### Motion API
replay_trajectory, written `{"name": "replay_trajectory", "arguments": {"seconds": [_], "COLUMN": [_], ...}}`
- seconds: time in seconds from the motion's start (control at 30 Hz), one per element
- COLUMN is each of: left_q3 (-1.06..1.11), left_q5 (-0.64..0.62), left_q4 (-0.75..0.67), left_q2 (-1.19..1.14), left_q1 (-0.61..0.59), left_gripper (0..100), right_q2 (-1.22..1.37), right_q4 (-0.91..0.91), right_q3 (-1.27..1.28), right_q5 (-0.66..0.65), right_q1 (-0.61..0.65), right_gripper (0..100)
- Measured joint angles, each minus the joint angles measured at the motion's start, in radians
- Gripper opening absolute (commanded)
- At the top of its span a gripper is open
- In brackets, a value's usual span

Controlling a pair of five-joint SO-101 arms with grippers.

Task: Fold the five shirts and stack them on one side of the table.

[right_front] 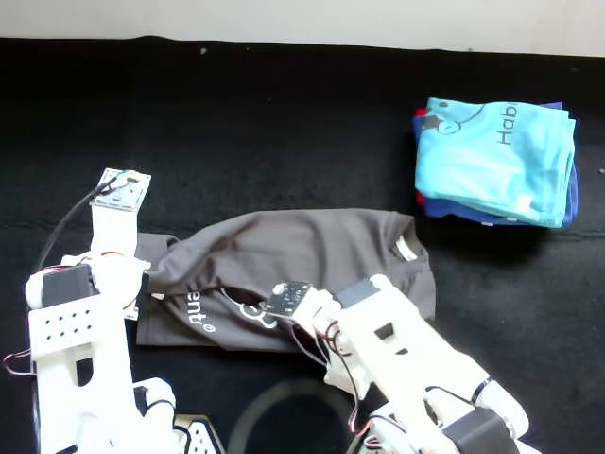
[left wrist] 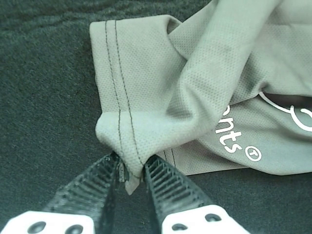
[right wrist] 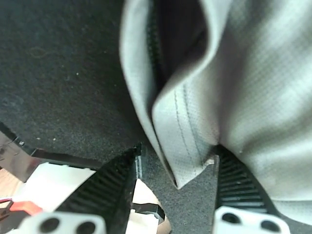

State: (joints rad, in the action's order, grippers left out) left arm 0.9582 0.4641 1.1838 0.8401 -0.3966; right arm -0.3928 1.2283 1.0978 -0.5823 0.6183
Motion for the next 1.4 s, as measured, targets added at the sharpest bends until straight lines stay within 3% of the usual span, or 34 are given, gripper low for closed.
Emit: {"name": "replay_trajectory", "arguments": {"seconds": [0.1,0.27,0.4,0.63,0.87,1.13,1.4], "left_q3": [0.000,0.000,0.000,0.000,-0.018,-0.374,-0.707], "left_q5": [0.000,0.000,0.000,0.000,0.000,0.000,0.000], "left_q4": [0.000,0.000,0.000,0.000,0.040,0.275,0.310], "left_q2": [0.000,0.000,0.000,0.000,0.000,0.000,0.000], "left_q1": [0.000,0.000,0.000,0.000,0.000,0.000,0.000], "left_gripper": [1,1,1,1,1,1,1], "right_q2": [0.000,0.000,0.011,0.002,-0.213,-0.368,-0.304], "right_q4": [-0.043,-0.071,-0.032,0.222,0.315,0.209,0.178], "right_q3": [0.017,0.014,-0.012,-0.255,-0.514,-0.651,-1.008], "right_q5": [0.000,0.000,0.002,0.002,0.002,0.066,0.072], "right_q1": [0.000,-0.064,-0.106,-0.170,-0.272,-0.400,-0.414], "right_gripper": [18.7,0.2,0.5,0.5,0.5,0.5,0.5]}}
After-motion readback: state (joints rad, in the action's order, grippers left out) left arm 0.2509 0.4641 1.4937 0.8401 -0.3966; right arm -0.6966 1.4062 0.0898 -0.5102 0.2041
